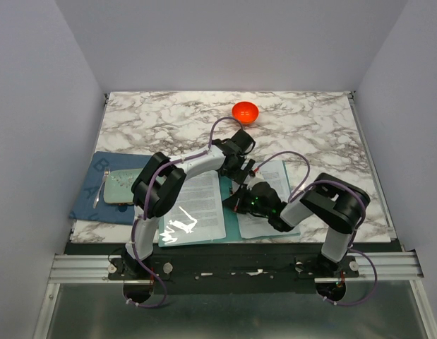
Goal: Put the files into the folder
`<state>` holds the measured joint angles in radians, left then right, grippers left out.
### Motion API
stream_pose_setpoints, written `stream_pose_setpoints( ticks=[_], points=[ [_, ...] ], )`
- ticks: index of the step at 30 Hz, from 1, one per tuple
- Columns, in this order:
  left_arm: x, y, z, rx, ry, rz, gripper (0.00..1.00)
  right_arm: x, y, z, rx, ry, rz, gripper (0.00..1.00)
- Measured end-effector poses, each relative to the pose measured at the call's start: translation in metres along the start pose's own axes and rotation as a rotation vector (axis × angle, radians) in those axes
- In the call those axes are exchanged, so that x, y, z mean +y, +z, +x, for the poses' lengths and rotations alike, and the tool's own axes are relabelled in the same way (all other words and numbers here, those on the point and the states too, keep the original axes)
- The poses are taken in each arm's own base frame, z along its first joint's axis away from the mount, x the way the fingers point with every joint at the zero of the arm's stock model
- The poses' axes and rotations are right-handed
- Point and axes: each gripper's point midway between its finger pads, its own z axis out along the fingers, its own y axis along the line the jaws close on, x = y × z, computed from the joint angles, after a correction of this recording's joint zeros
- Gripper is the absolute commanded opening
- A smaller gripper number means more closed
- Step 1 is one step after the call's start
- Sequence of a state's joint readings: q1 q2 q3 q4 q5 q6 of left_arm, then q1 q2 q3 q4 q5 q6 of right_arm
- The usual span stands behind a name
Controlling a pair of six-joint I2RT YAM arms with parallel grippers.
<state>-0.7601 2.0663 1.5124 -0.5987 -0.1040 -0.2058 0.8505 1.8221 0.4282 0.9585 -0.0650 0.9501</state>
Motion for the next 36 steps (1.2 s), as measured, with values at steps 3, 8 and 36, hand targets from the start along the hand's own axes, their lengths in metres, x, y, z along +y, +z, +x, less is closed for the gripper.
stream_pose_setpoints(
  ticks=[3, 8, 36],
  points=[
    [0.000, 0.000, 0.000, 0.000, 0.001, 0.000, 0.96, -0.001, 0.000, 0.001, 0.001, 0.027, -0.009, 0.00],
    [0.000, 0.000, 0.000, 0.000, 0.006, 0.000, 0.96, -0.003, 0.001, 0.006, 0.017, 0.081, -0.023, 0.00],
    [0.019, -0.009, -0.002, 0.037, 0.078, 0.002, 0.99, 0.045, 0.006, -0.034, 0.066, -0.077, 0.017, 0.56]
  ],
)
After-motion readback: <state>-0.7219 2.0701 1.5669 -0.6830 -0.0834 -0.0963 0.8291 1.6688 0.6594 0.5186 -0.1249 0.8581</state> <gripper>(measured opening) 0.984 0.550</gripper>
